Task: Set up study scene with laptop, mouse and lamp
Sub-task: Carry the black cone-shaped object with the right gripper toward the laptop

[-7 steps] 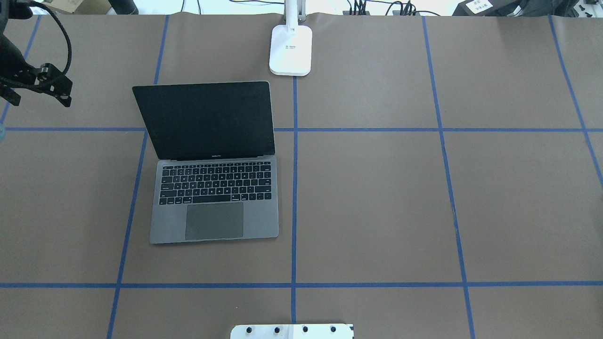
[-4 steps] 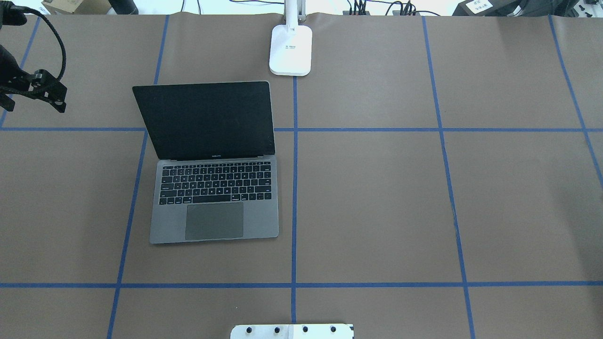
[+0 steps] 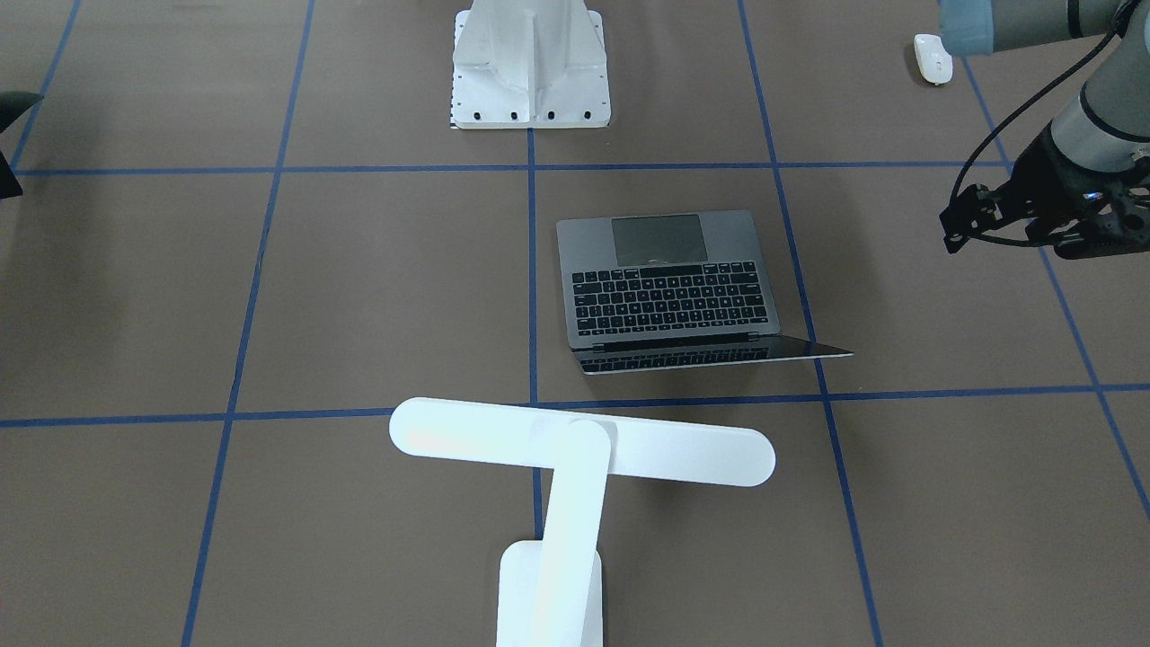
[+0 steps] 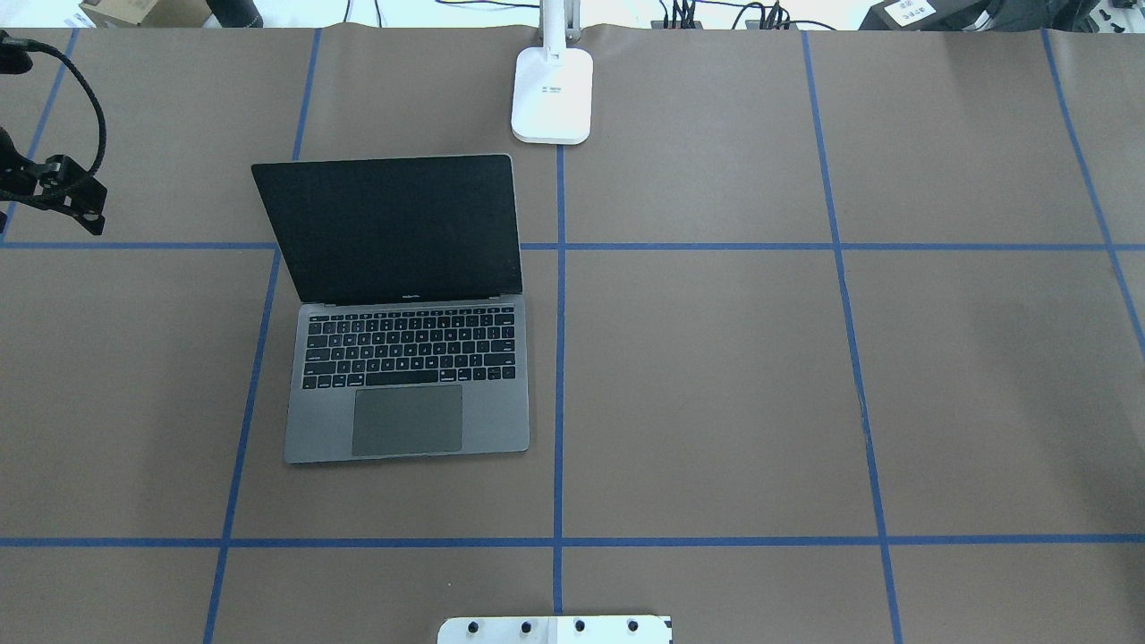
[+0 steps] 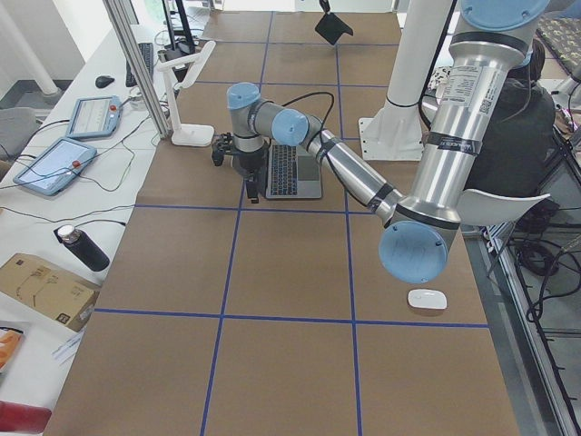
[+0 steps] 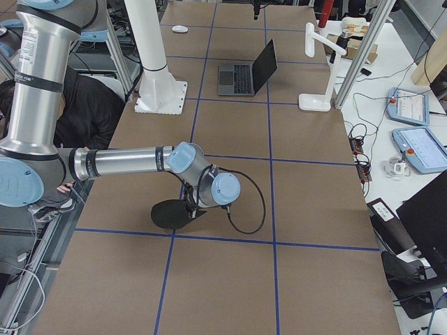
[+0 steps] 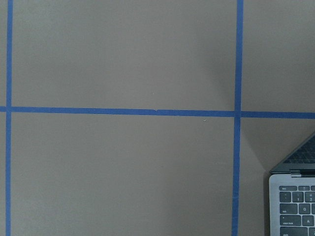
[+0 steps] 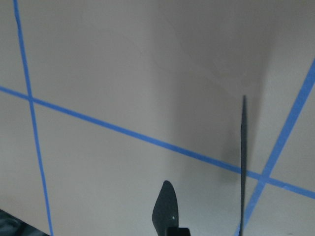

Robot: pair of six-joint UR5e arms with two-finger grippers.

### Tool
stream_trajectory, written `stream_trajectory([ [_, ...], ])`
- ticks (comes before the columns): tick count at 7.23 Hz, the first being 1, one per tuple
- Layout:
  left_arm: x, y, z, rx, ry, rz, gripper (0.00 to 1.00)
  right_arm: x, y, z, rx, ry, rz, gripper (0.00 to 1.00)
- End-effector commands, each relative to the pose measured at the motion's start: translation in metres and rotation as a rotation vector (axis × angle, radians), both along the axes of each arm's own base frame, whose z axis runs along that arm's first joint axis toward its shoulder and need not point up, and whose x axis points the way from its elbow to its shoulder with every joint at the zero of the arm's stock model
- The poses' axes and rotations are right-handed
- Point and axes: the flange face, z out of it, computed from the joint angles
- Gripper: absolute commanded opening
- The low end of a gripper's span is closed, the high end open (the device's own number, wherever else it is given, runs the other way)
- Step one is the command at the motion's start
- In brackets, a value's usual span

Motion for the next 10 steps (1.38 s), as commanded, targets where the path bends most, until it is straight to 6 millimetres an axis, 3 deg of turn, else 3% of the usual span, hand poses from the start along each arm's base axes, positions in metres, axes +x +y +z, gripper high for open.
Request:
stream_trajectory([
  [1,-0.002,0.005,0.009,-0.016,-0.007,-0.001,1.00,-0.019,-0.045,-0.054,-0.035,-0.005,0.091,0.00],
  [3,-0.003,0.009,0.017,-0.031,-0.011,0.001,1.00,-0.078,-0.083,-0.125,-0.090,0.022,0.096,0.00],
  [6,-0.002,0.007,0.032,-0.055,-0.024,0.003,1.00,-0.174,-0.105,-0.218,-0.134,0.079,0.040,0.00],
  [7,-0.002,0.007,0.034,-0.057,-0.025,0.005,1.00,-0.200,-0.107,-0.242,-0.130,0.083,0.019,0.00],
  [10,-0.013,0.032,0.076,-0.058,-0.034,0.080,1.00,-0.250,-0.116,-0.290,-0.141,0.116,0.017,0.00],
])
